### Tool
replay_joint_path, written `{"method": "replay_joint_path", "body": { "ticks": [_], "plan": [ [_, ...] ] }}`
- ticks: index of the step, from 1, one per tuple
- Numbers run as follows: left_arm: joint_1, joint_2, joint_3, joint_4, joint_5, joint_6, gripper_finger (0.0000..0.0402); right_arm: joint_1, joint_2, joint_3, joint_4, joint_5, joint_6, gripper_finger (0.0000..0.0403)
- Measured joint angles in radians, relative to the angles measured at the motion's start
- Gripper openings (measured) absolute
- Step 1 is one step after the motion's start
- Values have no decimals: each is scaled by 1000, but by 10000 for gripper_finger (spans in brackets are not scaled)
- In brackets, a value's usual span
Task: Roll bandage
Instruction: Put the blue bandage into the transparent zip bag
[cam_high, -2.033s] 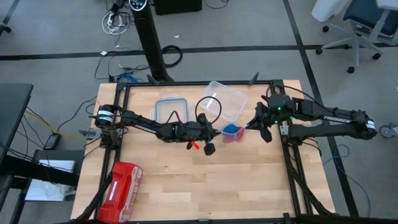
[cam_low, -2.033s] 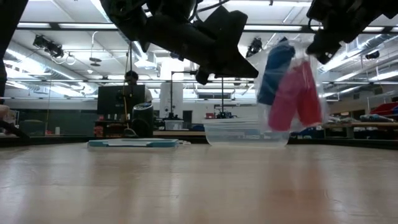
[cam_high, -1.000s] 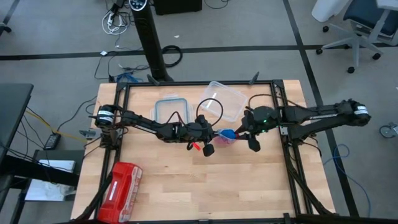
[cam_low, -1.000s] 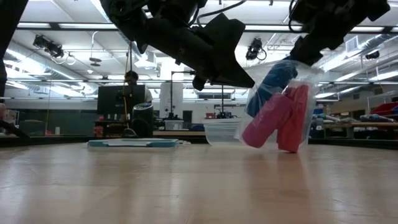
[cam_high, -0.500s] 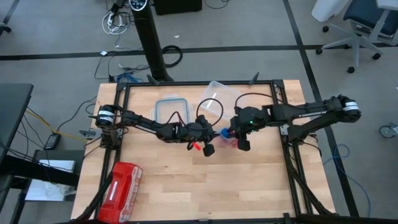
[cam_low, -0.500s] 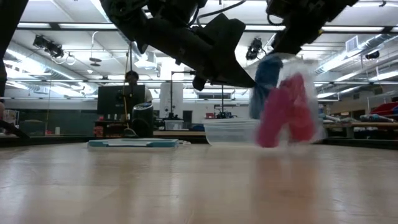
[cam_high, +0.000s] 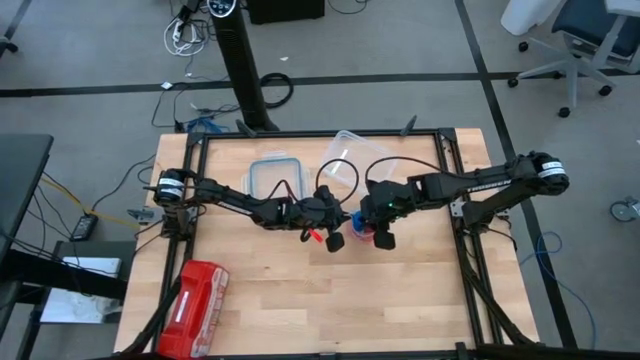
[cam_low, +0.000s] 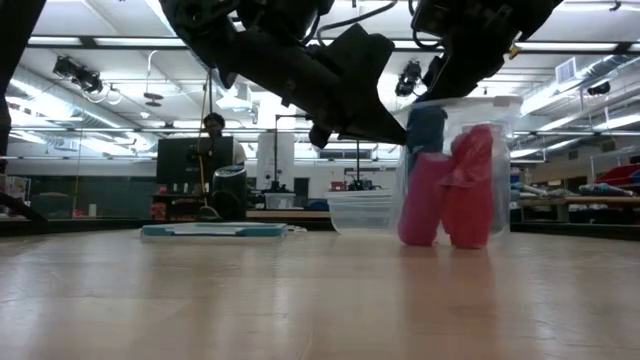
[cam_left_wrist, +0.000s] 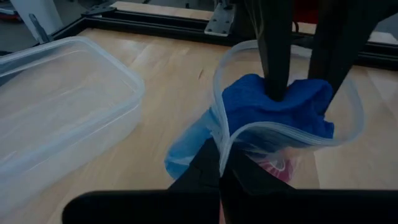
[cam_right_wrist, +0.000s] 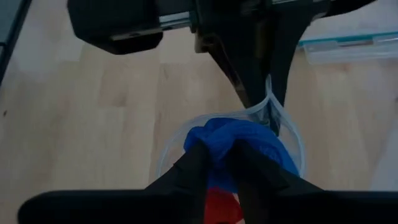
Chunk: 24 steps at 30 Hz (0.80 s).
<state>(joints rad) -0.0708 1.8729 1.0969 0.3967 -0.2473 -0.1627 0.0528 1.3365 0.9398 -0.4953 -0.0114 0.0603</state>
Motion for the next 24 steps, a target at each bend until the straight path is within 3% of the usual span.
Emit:
{"method": "replay_joint_path", "body": {
  "ticks": [3,6,8,12,15,18,21,24],
  "plan": [
    [0,0,0,5,3,0,0,0,-4,0,-12,22,0,66],
    [-3,0,0,14,16,-2,0,5,-3,-2,-18,-22,-17,60],
    [-2,0,0,25,21,-3,0,13,-4,0,-48,71,-8,56],
    [-1,0,0,38,41,-26,1,18,-4,-2,-63,44,-18,52],
    [-1,1,10,36,43,-26,1,24,-4,-2,-85,141,-8,52],
    [-3,1,12,34,56,-26,1,24,-4,-4,-73,52,-35,54],
    [-3,1,12,46,58,-26,1,23,1,-10,-96,174,-7,50],
    [-9,-11,26,114,84,-25,1,6,28,-18,-95,71,-41,49]
  ]
}}
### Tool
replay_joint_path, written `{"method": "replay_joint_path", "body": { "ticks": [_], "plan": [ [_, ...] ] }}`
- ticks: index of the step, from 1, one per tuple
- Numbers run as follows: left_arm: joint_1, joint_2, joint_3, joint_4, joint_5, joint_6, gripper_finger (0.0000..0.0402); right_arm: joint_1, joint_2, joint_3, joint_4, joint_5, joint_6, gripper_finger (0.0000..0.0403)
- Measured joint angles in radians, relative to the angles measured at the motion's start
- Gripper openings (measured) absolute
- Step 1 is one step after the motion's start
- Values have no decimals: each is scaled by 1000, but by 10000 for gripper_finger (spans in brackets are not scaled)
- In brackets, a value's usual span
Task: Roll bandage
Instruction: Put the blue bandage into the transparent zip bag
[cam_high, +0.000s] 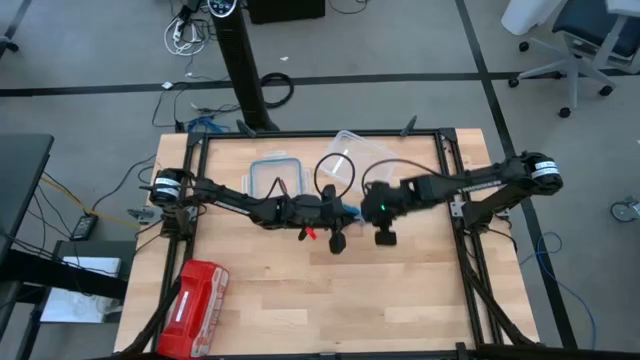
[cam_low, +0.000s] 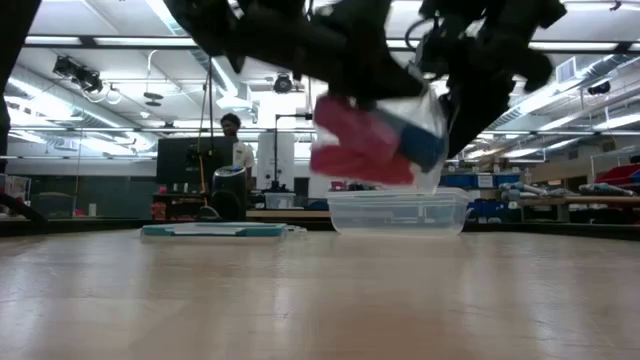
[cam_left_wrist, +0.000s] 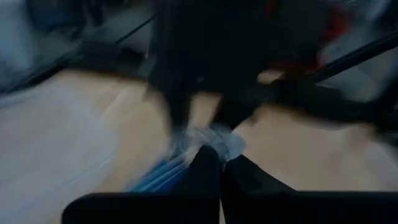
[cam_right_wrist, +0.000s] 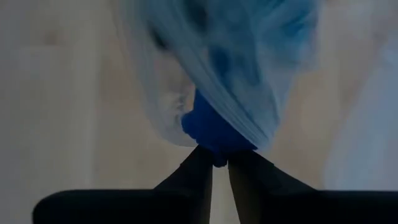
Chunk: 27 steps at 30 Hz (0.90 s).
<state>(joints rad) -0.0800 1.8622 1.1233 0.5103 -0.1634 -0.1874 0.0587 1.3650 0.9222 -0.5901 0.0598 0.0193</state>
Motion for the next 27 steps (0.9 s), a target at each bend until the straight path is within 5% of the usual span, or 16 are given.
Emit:
{"method": "replay_joint_path", "body": {
  "ticks": [4,10,27],
  "plan": [
    [-7,-1,-2,26,33,5,1,-7,18,3,-24,91,69,48],
    [-21,-6,17,-11,29,40,1,5,-9,5,-14,-3,145,48],
    [-24,-6,22,73,-9,53,1,144,-138,80,9,41,204,43]
  ]
}}
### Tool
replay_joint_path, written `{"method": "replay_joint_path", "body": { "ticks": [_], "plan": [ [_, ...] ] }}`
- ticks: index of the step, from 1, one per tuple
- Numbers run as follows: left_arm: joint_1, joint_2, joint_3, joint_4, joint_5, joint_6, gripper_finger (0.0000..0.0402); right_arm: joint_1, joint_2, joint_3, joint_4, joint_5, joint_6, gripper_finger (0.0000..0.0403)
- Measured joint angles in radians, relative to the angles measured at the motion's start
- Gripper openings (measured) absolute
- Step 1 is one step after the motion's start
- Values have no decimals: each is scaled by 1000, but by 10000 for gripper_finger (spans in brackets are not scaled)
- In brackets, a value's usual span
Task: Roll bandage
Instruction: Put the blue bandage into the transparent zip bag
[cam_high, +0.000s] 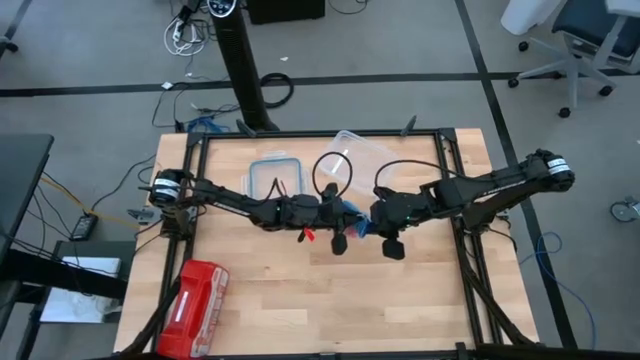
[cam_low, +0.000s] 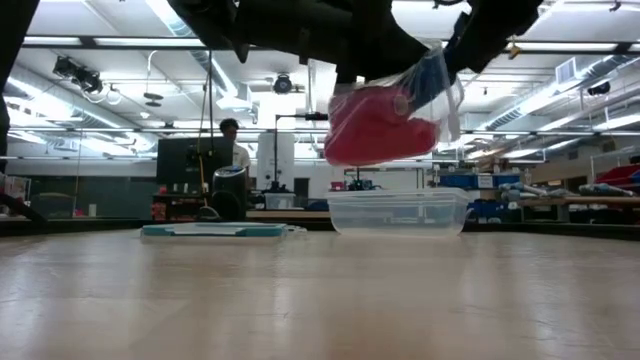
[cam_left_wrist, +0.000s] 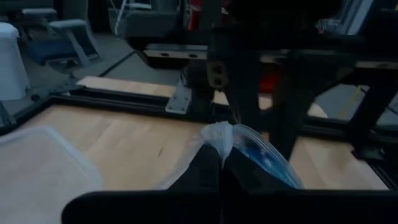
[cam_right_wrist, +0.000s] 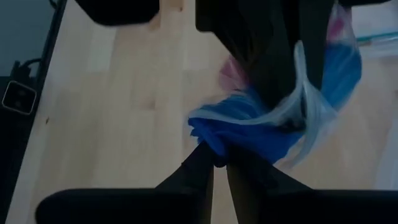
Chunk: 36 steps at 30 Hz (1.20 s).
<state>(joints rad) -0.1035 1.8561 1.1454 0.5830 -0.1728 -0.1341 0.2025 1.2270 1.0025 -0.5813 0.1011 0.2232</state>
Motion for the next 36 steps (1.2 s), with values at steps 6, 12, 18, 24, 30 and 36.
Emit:
{"method": "replay_joint_path", "body": {
  "ticks": [6,12,18,24,30,36],
  "plan": [
    [1,2,0,38,-8,-61,1,15,-11,33,-5,33,4,43],
    [-7,30,-2,131,3,-128,1,42,-11,87,-101,52,1,41],
    [-29,51,-2,180,16,-224,1,79,-4,129,-233,35,-25,77],
    [-72,102,10,269,1,-294,1,66,-4,219,-361,7,62,120],
    [-101,175,87,307,-10,-289,1,85,-2,225,-367,-37,80,127],
    [-104,179,107,318,-43,-233,1,135,-46,227,-393,-52,128,126]
  ]
}}
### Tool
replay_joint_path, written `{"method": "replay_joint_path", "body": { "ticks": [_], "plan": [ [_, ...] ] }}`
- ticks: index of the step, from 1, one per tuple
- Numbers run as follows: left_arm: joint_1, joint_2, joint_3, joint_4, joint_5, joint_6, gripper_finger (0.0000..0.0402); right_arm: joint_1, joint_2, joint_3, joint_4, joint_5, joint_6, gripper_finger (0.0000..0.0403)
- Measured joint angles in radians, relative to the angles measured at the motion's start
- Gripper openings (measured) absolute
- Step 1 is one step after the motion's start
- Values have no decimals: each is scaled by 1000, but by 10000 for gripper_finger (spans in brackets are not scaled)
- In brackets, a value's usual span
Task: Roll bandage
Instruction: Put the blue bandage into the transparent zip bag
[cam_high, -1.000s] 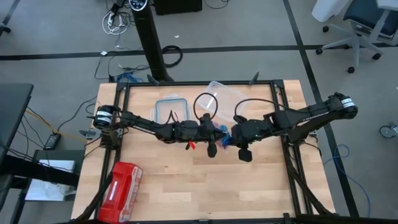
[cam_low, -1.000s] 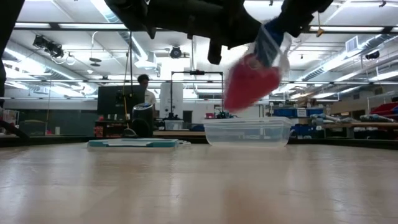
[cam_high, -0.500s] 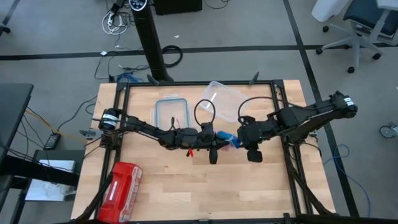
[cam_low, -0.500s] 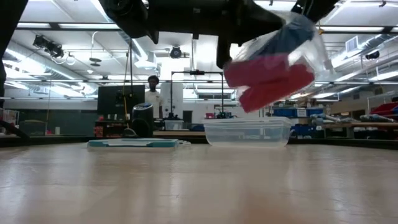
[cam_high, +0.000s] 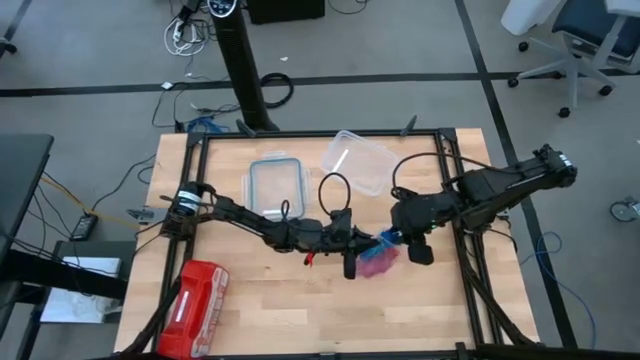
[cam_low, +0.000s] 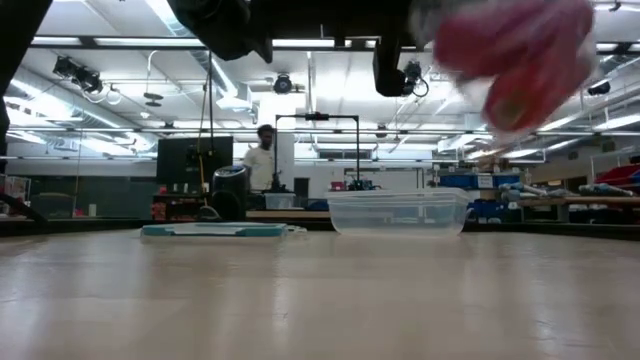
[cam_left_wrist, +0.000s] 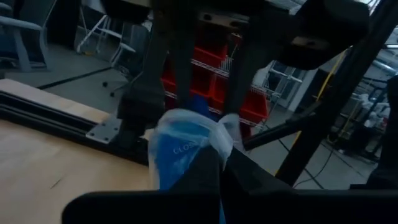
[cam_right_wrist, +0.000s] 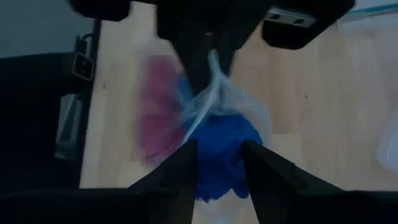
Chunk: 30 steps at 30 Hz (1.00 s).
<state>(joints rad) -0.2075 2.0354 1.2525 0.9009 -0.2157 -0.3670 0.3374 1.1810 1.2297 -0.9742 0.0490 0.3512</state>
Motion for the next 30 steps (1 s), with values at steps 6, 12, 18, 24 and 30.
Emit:
{"method": "replay_joint_path", "body": {
  "ticks": [6,12,18,24,30],
  "plan": [
    [3,0,0,-6,-9,92,1,41,-18,0,-26,-45,38,125],
    [7,0,2,15,-11,124,1,67,-37,0,3,10,38,125],
    [7,-2,2,38,-10,129,1,91,-74,96,-111,106,64,122],
    [4,-2,2,56,2,128,1,122,-65,94,-254,137,177,121],
    [2,-2,2,53,5,128,1,153,-72,36,-250,149,279,121]
  ]
}}
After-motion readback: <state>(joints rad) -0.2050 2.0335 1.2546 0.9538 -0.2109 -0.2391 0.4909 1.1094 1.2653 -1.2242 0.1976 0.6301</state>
